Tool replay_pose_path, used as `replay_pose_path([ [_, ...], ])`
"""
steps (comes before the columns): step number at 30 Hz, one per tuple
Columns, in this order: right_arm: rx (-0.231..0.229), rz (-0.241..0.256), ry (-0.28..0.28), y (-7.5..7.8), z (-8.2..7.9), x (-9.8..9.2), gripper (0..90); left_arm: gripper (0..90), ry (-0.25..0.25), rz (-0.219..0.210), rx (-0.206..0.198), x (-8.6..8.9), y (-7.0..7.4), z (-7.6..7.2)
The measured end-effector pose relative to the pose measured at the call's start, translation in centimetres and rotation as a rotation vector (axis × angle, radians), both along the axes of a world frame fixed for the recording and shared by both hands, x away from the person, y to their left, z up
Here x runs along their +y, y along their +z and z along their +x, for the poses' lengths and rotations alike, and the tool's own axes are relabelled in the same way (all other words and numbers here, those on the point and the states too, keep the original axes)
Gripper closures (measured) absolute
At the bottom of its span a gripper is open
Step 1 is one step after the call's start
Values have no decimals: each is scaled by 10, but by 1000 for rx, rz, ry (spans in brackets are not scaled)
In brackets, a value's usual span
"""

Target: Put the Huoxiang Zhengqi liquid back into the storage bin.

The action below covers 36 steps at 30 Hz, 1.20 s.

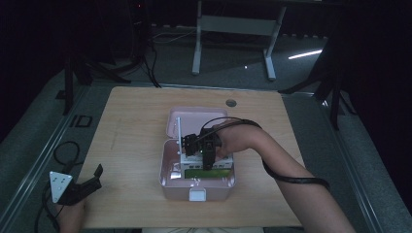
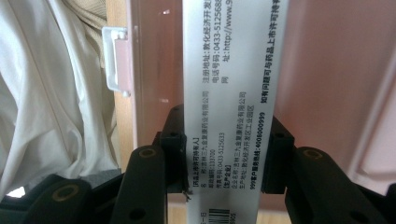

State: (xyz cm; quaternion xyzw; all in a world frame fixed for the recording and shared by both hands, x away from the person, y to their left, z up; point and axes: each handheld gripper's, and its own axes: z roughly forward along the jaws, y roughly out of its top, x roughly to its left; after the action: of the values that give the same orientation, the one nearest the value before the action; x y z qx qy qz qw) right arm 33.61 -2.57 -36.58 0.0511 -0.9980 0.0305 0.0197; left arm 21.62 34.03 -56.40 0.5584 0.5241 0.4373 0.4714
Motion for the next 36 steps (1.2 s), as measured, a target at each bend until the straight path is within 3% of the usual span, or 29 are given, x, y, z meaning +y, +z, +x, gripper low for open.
replay_pose_path([
  [19, 24, -24, -45, -61, 9, 0, 615, 37, -2, 2, 0, 0, 0, 0],
  [36, 39, -28, -58, -85, 10, -2, 614, 37, -3, 4, 1, 0, 0, 0],
])
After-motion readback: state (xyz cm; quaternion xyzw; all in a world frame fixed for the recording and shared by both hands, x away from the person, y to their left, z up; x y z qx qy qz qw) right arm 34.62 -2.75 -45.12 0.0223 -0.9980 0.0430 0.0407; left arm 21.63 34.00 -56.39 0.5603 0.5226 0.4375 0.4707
